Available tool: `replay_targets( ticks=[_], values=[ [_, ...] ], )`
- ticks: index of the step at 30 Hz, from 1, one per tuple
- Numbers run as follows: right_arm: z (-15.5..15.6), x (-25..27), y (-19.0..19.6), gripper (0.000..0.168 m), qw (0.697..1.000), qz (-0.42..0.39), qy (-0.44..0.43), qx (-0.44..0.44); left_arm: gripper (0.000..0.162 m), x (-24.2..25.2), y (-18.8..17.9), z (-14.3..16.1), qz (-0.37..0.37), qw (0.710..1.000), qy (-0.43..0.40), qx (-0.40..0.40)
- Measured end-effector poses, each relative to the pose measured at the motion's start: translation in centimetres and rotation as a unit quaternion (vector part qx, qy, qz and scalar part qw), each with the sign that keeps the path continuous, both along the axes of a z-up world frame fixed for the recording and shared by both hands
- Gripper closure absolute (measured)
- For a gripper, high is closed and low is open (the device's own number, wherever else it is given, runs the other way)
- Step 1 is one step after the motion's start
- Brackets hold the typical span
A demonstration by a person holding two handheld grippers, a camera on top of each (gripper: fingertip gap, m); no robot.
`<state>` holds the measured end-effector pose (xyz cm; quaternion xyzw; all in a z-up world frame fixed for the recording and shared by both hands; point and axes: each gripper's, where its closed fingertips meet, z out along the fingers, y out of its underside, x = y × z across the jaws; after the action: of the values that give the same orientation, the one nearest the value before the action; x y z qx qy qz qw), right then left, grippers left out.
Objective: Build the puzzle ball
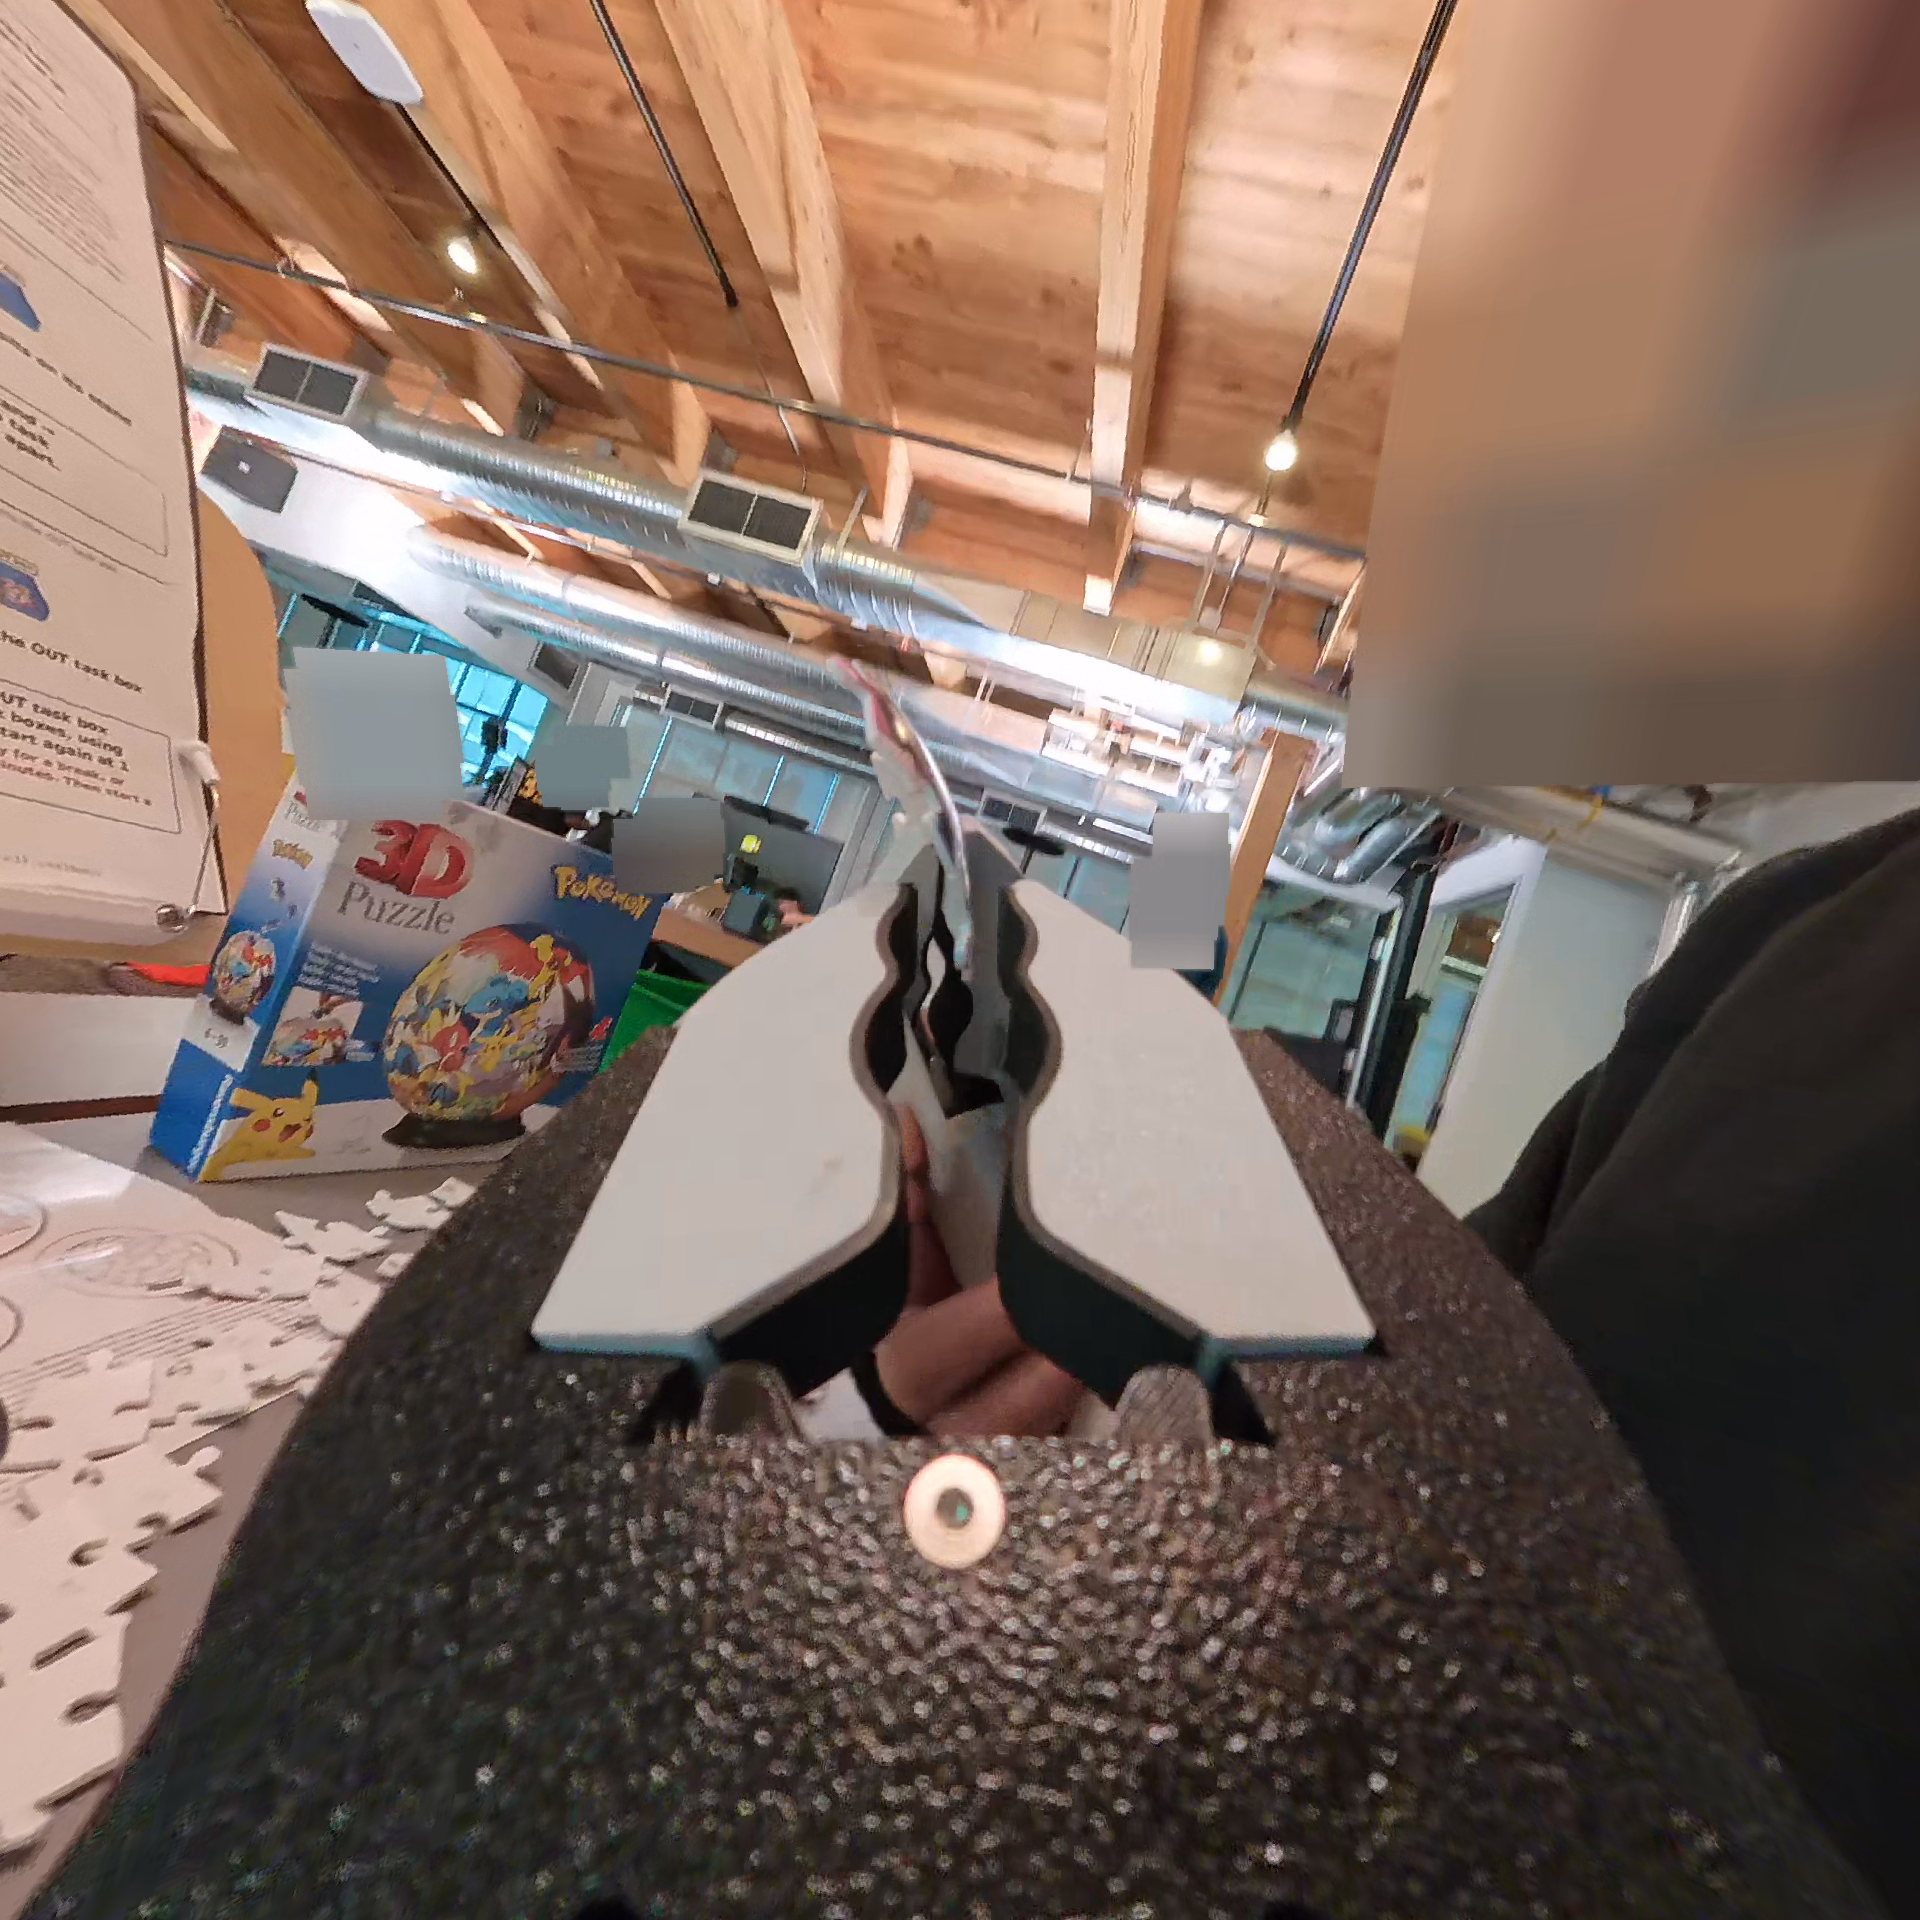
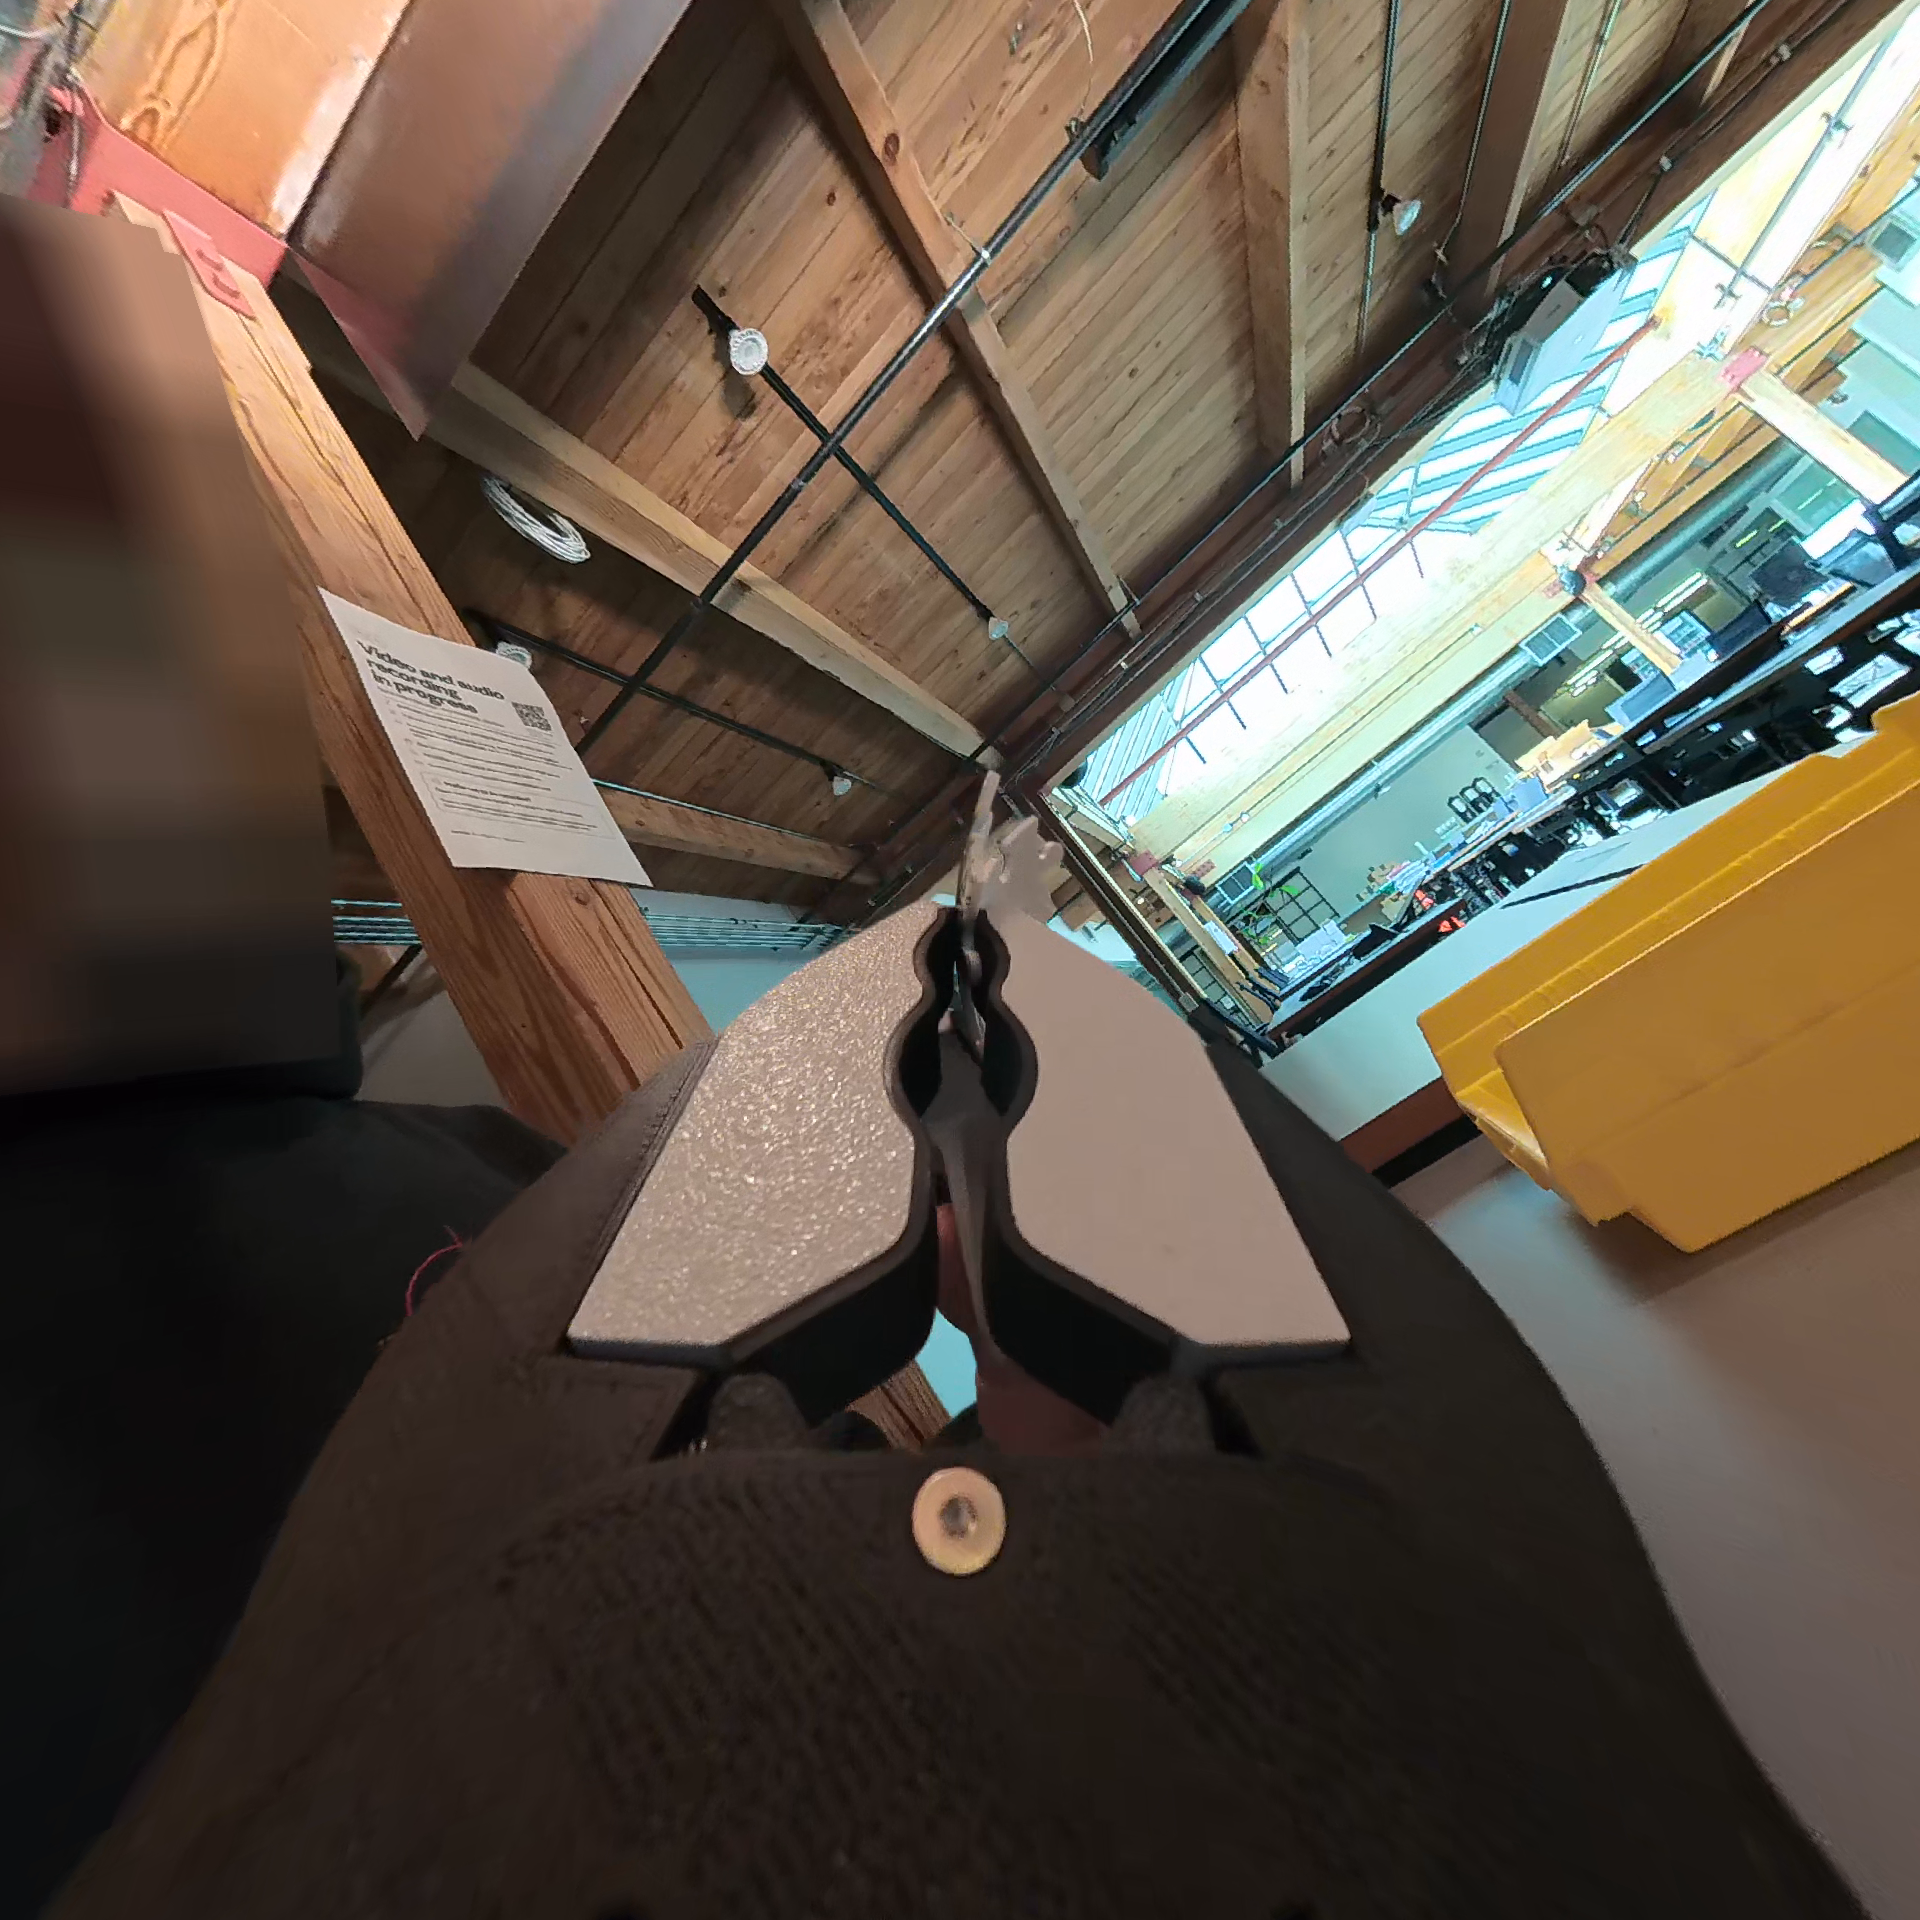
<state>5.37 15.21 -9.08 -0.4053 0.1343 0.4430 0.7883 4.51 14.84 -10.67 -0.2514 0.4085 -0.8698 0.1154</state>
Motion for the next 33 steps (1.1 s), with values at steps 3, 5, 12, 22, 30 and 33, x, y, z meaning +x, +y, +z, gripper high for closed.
replay_targets(
  ticks=[3, 5, 12, 22, 30, 33],
  values=[
    [0.0, -0.1, 0.1, 0.166, 1.000, 0.005, -0.002, -0.004, 0.160, -0.2, -0.2, 0.0, -0.006, 1.000, -0.005, 0.012],
    [-0.1, -0.1, 0.1, 0.165, 1.000, 0.003, -0.005, -0.008, 0.160, -0.2, -0.1, 0.0, -0.014, 1.000, -0.003, 0.007],
    [-0.5, 0.6, 0.0, 0.126, 1.000, -0.004, 0.004, -0.026, 0.161, -0.6, 0.5, 0.4, -0.035, 0.999, -0.011, -0.025],
    [-1.2, 0.1, 0.0, 0.135, 0.996, -0.018, -0.063, -0.063, 0.160, -0.7, 0.3, -1.0, -0.035, 0.997, -0.010, 0.073],
    [-1.8, 0.1, 0.2, 0.119, 0.991, -0.038, -0.092, -0.085, 0.160, -1.0, 0.9, -0.6, -0.007, 0.991, -0.047, 0.121],
    [-2.9, 1.7, -0.3, 0.117, 0.985, -0.070, -0.096, -0.122, 0.160, 0.5, 1.9, -1.8, 0.112, 0.958, -0.072, 0.255]
  ],
)
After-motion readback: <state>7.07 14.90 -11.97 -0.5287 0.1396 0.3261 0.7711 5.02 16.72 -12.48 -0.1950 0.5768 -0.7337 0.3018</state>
